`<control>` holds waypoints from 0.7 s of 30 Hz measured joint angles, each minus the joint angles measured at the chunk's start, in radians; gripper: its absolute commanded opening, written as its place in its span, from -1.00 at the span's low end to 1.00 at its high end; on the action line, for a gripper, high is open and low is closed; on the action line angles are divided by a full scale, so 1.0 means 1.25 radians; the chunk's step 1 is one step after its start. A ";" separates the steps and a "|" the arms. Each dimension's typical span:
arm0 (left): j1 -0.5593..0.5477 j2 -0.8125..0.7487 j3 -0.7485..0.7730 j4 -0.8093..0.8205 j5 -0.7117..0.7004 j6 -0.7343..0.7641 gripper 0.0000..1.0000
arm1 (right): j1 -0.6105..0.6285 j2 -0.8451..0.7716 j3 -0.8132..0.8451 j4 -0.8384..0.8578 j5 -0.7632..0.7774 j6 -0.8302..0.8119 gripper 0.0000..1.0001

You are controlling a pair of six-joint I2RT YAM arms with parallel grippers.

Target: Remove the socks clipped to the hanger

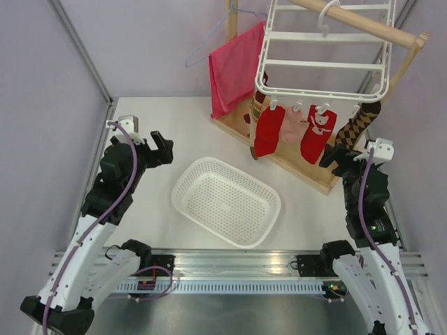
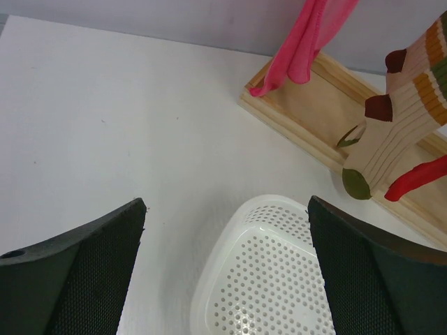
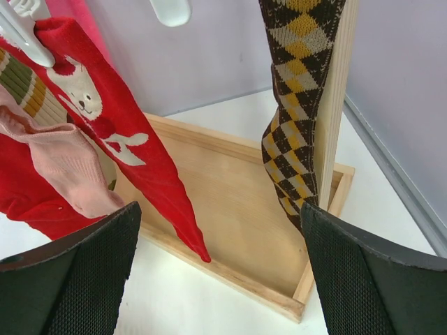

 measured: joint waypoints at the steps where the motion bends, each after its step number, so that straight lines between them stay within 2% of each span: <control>1: 0.000 0.002 0.000 -0.002 0.000 0.000 1.00 | 0.000 0.000 0.000 0.000 0.000 0.000 0.96; 14: 0.000 0.017 0.000 -0.013 0.033 0.001 1.00 | 0.000 -0.030 0.000 0.000 0.030 -0.005 0.96; 21: 0.000 0.022 0.000 -0.014 0.051 0.001 1.00 | 0.000 0.060 0.000 0.001 0.130 0.005 0.96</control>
